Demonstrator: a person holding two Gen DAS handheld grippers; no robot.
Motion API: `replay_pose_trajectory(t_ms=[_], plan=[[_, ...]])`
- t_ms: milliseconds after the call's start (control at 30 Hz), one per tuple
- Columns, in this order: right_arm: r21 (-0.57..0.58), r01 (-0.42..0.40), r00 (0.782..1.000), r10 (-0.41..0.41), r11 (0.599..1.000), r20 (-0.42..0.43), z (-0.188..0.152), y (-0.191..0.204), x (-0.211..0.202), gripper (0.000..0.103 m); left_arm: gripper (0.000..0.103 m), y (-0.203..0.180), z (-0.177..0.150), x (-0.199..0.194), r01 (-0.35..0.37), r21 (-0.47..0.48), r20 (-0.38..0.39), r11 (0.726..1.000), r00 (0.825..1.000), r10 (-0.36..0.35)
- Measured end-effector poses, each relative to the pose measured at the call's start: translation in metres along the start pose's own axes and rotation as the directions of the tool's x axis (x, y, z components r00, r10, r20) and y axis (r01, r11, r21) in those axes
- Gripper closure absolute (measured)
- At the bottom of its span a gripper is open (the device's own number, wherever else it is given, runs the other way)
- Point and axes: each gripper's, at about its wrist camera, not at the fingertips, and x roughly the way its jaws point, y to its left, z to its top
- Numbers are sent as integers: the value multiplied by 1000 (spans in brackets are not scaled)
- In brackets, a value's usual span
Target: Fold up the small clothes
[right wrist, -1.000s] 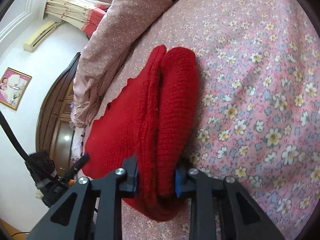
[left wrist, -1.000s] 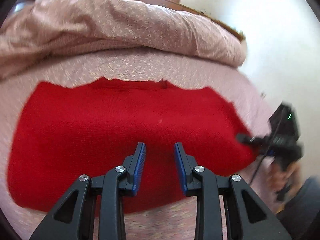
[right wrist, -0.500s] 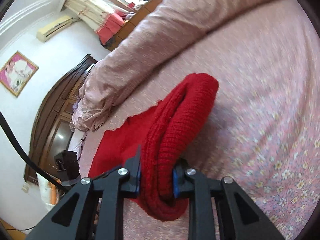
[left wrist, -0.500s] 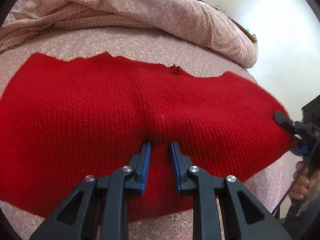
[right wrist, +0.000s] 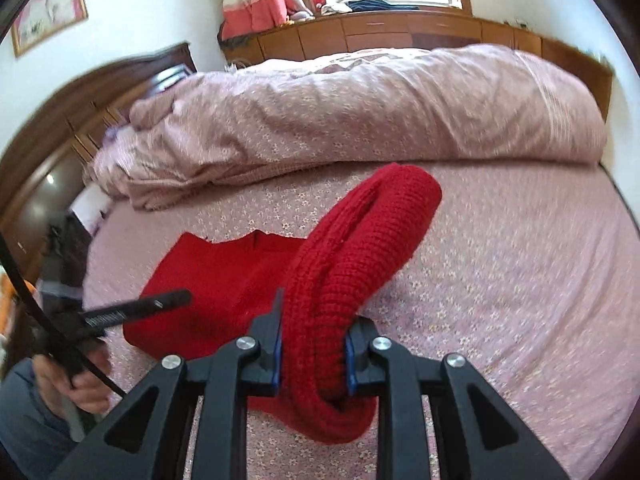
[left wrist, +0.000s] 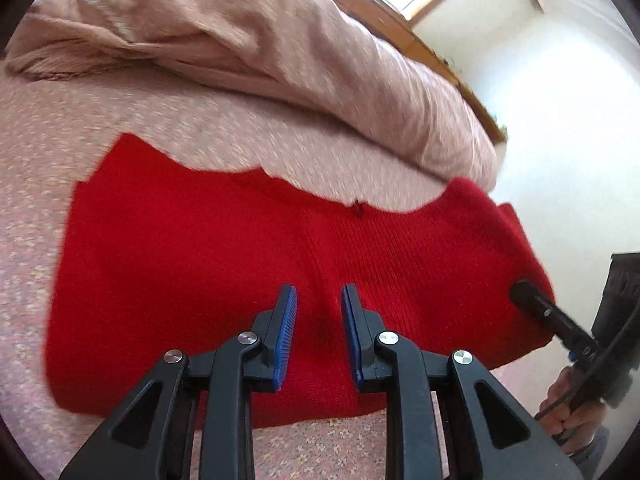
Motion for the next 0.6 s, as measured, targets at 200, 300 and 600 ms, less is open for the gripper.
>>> replay_pose_trajectory(t_ms=[200,300,600], plan=[[-75,83,997,-83,994,-4,24,58,3,81,87,25,-5,-37,-88,109,54,990,995,83],[-156,127,992,-128,980,0,28,95,10,81,87,49,-8,-50,-168,112,56,979,985,163],[-345,326,940,-339,880,23,20,201,59,81,87,148,-22,-104,-318,7,64,948,946,317]])
